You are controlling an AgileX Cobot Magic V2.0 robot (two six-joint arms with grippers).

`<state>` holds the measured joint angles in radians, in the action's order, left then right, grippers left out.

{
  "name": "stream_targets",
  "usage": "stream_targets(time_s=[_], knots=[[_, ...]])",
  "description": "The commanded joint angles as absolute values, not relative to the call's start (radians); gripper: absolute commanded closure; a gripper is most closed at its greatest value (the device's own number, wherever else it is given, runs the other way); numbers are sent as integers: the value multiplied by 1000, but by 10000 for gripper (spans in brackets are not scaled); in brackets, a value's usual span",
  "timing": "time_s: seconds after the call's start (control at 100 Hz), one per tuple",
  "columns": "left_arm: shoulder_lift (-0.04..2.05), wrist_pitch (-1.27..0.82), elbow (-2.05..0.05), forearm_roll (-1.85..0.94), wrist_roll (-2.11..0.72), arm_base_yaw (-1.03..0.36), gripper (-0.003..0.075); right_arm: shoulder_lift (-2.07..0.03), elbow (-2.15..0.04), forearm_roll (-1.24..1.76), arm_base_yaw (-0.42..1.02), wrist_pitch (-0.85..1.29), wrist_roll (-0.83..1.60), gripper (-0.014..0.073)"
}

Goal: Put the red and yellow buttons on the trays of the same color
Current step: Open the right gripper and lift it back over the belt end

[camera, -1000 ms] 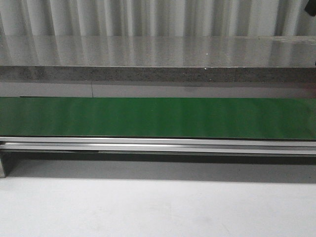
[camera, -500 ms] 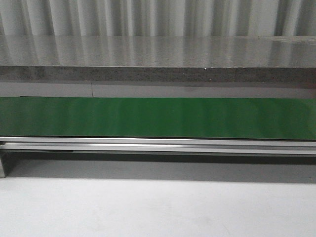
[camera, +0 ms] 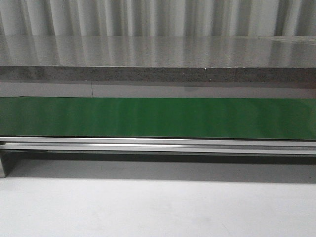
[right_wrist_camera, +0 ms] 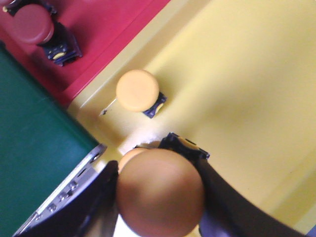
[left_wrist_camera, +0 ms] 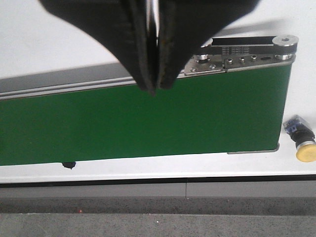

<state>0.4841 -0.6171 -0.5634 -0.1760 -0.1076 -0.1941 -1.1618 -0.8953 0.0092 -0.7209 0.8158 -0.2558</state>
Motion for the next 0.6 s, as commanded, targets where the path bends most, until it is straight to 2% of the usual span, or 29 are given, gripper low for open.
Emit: stream_targets(time_s=[0.0, 0.59], knots=[[489, -543, -589, -193, -106, -203, 741, -1138, -904, 0, -750, 728, -264, 575], [489, -543, -589, -193, -106, -203, 741, -1338, -855, 0, -778, 606, -300, 575]])
